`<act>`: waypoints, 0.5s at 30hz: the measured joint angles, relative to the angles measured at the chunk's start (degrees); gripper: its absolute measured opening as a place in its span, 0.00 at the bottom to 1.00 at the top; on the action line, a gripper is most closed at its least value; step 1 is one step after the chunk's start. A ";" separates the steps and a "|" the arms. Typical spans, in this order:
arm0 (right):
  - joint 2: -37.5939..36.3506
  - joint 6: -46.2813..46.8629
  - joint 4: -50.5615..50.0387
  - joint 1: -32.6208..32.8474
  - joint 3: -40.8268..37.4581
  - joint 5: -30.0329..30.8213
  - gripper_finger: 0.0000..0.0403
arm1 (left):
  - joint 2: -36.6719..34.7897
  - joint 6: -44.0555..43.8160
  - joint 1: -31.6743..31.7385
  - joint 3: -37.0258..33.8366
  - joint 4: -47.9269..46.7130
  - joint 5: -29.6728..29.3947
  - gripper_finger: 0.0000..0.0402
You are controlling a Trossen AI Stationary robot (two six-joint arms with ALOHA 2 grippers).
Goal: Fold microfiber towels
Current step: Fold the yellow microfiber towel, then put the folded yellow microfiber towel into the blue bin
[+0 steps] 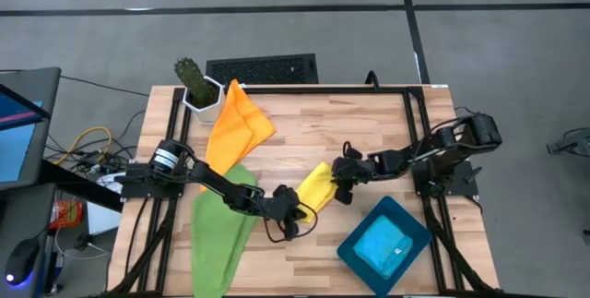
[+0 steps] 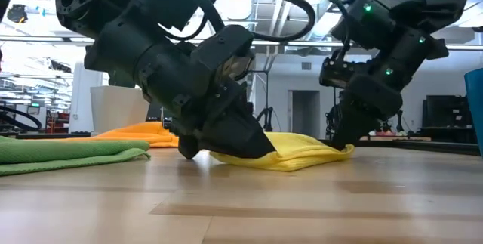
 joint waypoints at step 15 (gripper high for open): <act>-15.91 3.78 -19.16 -4.01 8.55 -0.08 0.34 | -13.64 4.07 2.18 -0.22 -7.16 -0.50 0.02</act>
